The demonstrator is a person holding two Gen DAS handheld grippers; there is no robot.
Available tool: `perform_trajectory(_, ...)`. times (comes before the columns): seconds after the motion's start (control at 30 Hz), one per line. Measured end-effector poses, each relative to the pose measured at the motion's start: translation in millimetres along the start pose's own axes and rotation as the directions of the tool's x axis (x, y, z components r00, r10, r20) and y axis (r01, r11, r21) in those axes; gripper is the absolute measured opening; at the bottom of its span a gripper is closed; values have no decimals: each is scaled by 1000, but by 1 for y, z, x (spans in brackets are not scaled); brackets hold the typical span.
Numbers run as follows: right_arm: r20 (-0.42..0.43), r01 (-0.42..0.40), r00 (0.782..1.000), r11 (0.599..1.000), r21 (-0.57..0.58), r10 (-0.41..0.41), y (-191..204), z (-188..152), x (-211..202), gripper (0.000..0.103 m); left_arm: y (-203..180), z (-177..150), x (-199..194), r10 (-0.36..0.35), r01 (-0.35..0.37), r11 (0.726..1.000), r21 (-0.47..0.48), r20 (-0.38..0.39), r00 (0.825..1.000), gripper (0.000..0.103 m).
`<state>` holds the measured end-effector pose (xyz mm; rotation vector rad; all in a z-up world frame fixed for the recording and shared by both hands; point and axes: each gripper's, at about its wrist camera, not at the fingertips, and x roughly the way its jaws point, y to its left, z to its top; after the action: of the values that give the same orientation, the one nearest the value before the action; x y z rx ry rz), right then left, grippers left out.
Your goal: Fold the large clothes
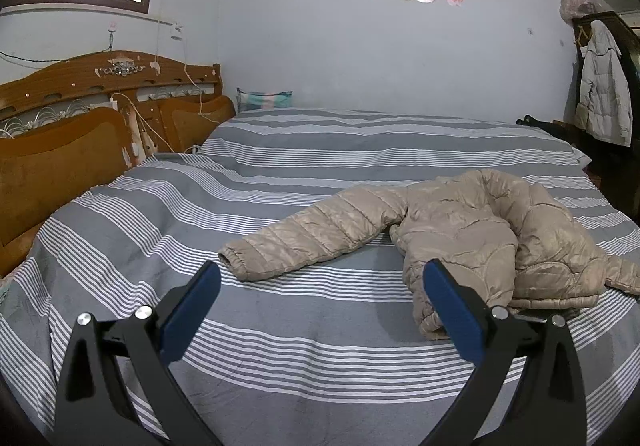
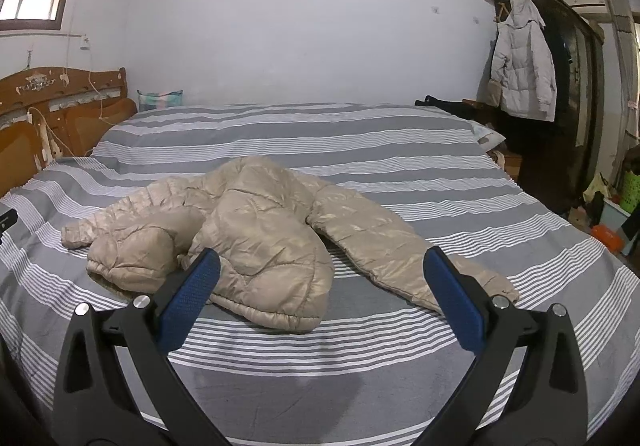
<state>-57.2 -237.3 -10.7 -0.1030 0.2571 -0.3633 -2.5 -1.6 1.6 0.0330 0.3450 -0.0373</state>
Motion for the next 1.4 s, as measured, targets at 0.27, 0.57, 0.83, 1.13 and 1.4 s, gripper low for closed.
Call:
perform_trajectory(0.27, -3, -5, 1000, 1000, 0, 5, -1, 1, -1, 100, 0, 0, 1, -2, 2, 1000, -4, -1, 1000, 101)
perform_trajectory(0.57, -8, 4, 1000, 1000, 2, -4, -1, 1, -1, 100, -2, -1, 1, -3, 3, 1000, 4, 0, 1000, 101)
perform_trajectory(0.83, -17, -5, 1000, 1000, -10, 5, 1, 1, 1, 100, -4, -2, 0, -8, 8, 1000, 11, -1, 1000, 101)
perform_trajectory(1.13, -23, -4, 1000, 1000, -23, 3, 3, 1, 2, 100, -4, -2, 1, -9, 9, 1000, 10, -5, 1000, 101)
perform_trajectory(1.4, -25, -2, 1000, 1000, -15, 2, 3, 1, 3, 100, -3, -2, 2, -9, 9, 1000, 13, -8, 1000, 101)
